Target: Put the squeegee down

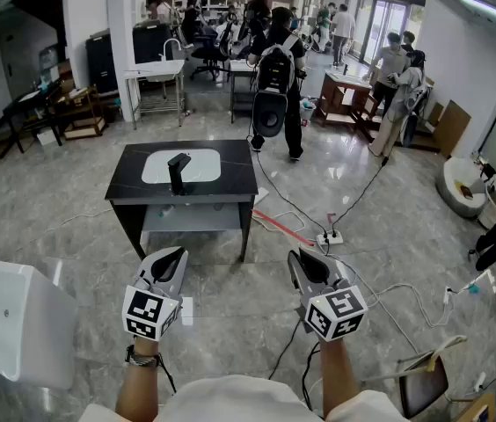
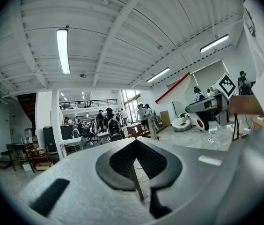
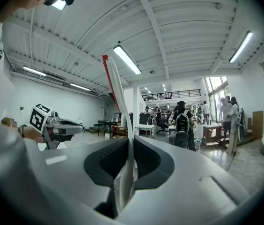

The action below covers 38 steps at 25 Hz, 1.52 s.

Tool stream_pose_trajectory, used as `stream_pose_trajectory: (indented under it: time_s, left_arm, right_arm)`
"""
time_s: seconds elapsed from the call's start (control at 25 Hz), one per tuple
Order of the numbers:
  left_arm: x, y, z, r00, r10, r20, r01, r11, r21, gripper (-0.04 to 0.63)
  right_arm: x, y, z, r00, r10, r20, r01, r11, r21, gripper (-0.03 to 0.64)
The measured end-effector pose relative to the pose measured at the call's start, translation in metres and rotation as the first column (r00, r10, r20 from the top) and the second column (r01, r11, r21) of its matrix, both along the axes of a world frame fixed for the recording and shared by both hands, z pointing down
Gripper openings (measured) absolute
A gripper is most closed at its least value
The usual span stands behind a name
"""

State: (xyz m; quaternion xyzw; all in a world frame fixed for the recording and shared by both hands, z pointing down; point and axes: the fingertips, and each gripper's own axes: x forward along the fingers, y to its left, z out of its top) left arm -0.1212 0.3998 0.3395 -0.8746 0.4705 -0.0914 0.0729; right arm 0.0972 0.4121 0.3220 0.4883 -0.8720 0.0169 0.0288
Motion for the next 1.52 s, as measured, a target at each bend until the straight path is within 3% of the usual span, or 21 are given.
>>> stream_pose_trajectory:
  time_s: [0.36,0.64,0.96,1.28,1.52]
  left_arm:
    - [0.026,0.001,0.004,1.000,0.011,0.013,-0.011,1.000,-0.007,-0.002]
    - [0.043,0.001,0.008,0.999,0.002,-0.041,-0.002,1.000,-0.015,-0.002]
    - [0.058,-0.011,0.017,0.998,-0.032,-0.055,0.030,0.999,-0.042,-0.001]
    - [0.071,-0.071,0.032,0.998,-0.023,-0.063,0.021,0.999,-0.044,0.000]
    - [0.058,-0.168,0.040,0.997,-0.021,-0.076,0.018,0.998,-0.053,-0.001]
  right_arm:
    - [0.018,0.000,0.006,1.000,-0.001,0.010,0.001,1.000,-0.008,0.043]
    - [0.035,0.001,0.010,0.998,-0.053,0.033,0.053,0.999,0.004,0.043]
    - [0.057,-0.026,0.016,0.995,-0.052,0.089,0.053,0.999,-0.013,0.043]
    - [0.070,-0.088,0.033,0.993,-0.040,0.110,0.042,0.999,-0.022,0.043]
    - [0.064,-0.175,0.036,0.994,-0.017,0.109,0.020,1.000,-0.023,0.043]
